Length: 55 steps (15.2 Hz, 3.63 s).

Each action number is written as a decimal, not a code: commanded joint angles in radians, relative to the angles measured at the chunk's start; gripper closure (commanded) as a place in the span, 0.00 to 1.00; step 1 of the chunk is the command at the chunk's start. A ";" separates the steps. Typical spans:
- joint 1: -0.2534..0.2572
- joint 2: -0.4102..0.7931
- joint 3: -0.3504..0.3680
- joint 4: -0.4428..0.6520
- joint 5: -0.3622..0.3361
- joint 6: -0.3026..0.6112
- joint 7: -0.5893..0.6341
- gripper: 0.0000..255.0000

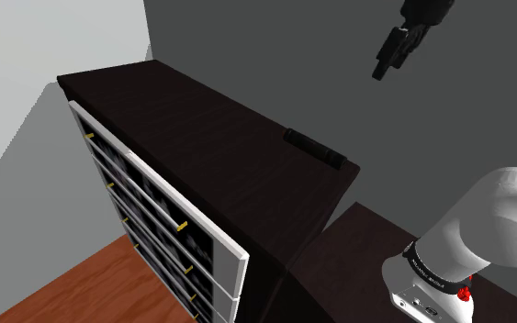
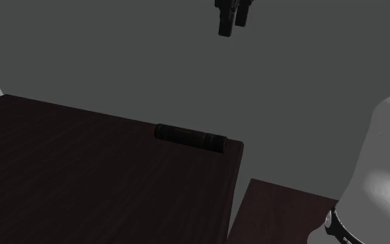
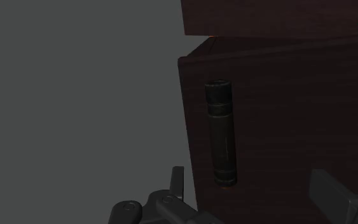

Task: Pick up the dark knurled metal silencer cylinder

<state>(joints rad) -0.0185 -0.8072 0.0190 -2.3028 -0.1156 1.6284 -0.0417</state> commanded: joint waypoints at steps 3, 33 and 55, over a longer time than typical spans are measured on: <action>0.003 0.028 -0.014 -0.041 0.002 0.058 -0.011 0.00; 0.051 0.648 -0.129 -0.247 0.074 0.764 -0.170 1.00; 0.049 0.534 -0.122 -0.163 0.068 0.567 -0.165 1.00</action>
<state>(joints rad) 0.0312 -0.2679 -0.1027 -2.4761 -0.0477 2.2087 -0.2059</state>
